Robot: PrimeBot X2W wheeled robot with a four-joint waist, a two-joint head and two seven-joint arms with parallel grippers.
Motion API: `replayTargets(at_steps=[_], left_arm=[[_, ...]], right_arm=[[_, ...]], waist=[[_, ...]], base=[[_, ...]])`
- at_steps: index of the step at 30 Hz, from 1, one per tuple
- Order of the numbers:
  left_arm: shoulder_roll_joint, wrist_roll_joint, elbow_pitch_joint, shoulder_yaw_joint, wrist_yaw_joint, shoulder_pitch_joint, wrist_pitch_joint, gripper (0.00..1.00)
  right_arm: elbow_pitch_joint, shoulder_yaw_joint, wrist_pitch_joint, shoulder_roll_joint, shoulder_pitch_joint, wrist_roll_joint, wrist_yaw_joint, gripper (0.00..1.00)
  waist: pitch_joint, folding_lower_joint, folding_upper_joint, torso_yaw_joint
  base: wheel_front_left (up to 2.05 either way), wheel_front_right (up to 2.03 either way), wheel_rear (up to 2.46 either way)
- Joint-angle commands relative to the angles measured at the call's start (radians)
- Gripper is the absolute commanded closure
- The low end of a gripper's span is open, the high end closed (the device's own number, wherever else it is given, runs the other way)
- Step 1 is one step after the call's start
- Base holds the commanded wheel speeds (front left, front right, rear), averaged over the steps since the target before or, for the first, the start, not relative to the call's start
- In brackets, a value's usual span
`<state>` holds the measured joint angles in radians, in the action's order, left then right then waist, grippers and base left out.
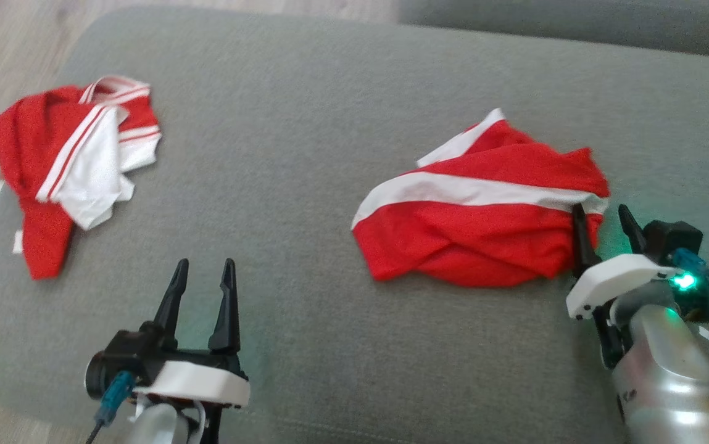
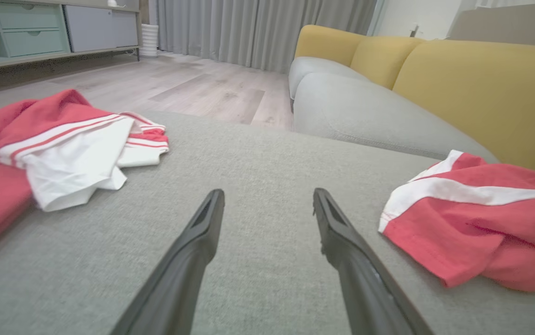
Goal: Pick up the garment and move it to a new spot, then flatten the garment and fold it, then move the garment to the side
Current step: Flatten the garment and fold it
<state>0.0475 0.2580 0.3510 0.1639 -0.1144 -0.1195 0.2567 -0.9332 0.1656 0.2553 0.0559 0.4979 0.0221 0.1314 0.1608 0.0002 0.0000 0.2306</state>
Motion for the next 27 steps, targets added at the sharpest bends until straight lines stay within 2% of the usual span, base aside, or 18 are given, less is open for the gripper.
replayTargets(at_steps=[1, 9, 10, 11, 17, 21, 27], left_arm=[[0.003, 0.006, -0.033, -0.030, 0.001, -0.031, 0.005, 0.00], [0.003, 0.017, -0.035, -0.031, -0.001, -0.035, 0.005, 0.00], [0.003, 0.019, -0.035, -0.030, -0.001, -0.035, 0.005, 0.00], [0.003, 0.020, -0.034, -0.029, -0.001, -0.035, 0.005, 0.00], [0.003, 0.020, -0.028, -0.022, -0.002, -0.025, 0.005, 0.00], [0.003, 0.026, -0.024, -0.019, -0.003, -0.008, 0.005, 0.00], [0.003, 0.047, -0.018, 0.001, 0.003, 0.020, 0.005, 0.00]], right_arm=[[-0.001, 0.005, 0.006, -0.001, 0.037, 0.033, -0.001, 0.00], [-0.112, 0.124, 0.006, -0.003, 0.070, 0.159, -0.001, 0.01], [-0.121, 0.129, 0.006, -0.003, 0.072, 0.164, -0.001, 0.46], [-0.124, 0.134, 0.006, -0.004, 0.074, 0.166, -0.001, 0.98], [-0.085, 0.109, 0.006, -0.005, 0.044, 0.105, -0.001, 1.00], [0.013, 0.078, 0.006, -0.005, 0.000, 0.080, -0.001, 1.00], [0.173, 0.031, 0.006, 0.011, -0.059, 0.131, -0.001, 1.00]], waist=[[0.052, -0.0002, 0.0000, 0.053], [0.076, -0.0002, 0.0000, 0.068], [0.076, -0.0002, 0.0000, 0.064], [0.075, -0.0002, 0.0000, 0.059], [0.030, -0.0002, 0.0000, 0.004], [-0.017, -0.0002, 0.0000, -0.053], [-0.079, -0.0002, 0.0000, -0.128]], base=[[0.00, 0.00, 0.00], [0.00, 0.00, 0.00], [0.00, 0.00, 0.00], [0.00, 0.00, 0.00], [0.00, 0.00, 0.00], [0.00, 0.00, 0.00], [0.00, 0.00, 0.00]])
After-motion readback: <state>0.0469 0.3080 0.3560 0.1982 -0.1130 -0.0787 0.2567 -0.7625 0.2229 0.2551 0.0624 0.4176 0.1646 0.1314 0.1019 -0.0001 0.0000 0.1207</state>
